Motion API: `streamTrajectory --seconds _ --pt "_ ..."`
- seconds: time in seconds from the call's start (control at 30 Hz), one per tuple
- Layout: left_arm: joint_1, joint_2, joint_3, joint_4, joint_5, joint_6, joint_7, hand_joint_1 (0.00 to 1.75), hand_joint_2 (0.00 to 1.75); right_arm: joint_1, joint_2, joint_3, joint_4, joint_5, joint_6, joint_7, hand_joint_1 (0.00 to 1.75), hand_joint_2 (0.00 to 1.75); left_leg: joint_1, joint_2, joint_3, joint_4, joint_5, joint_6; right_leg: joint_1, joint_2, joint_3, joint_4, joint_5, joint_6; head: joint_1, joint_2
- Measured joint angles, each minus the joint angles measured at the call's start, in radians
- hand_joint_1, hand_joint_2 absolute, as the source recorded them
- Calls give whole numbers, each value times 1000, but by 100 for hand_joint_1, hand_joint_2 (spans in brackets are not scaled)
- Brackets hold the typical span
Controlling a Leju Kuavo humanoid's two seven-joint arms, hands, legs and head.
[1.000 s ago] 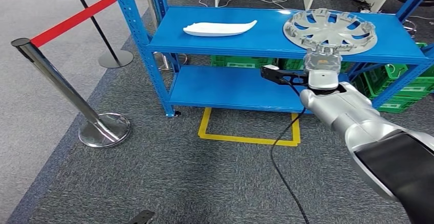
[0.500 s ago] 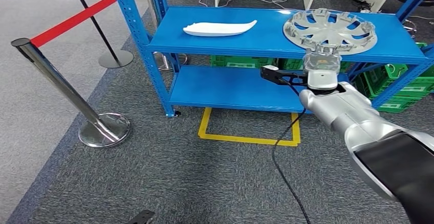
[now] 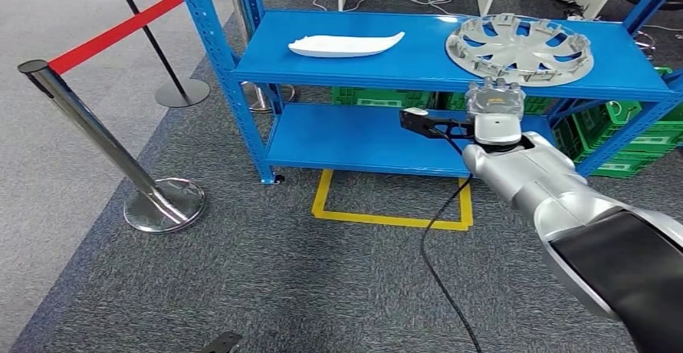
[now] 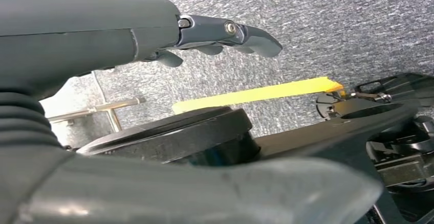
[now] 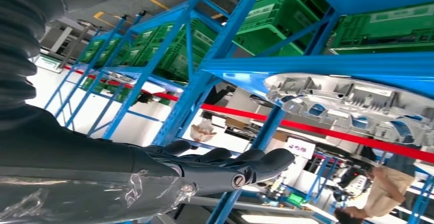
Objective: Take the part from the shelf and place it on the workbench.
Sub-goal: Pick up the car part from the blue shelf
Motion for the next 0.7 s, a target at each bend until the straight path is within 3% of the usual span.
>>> streamTrajectory --seconds 0.7 --pt "4 1 18 0 3 -7 0 0 0 14 12 -24 0 10 2 -10 0 175 -2 0 0 0 0 0 -1 0 0 -1 1 1 0 0"
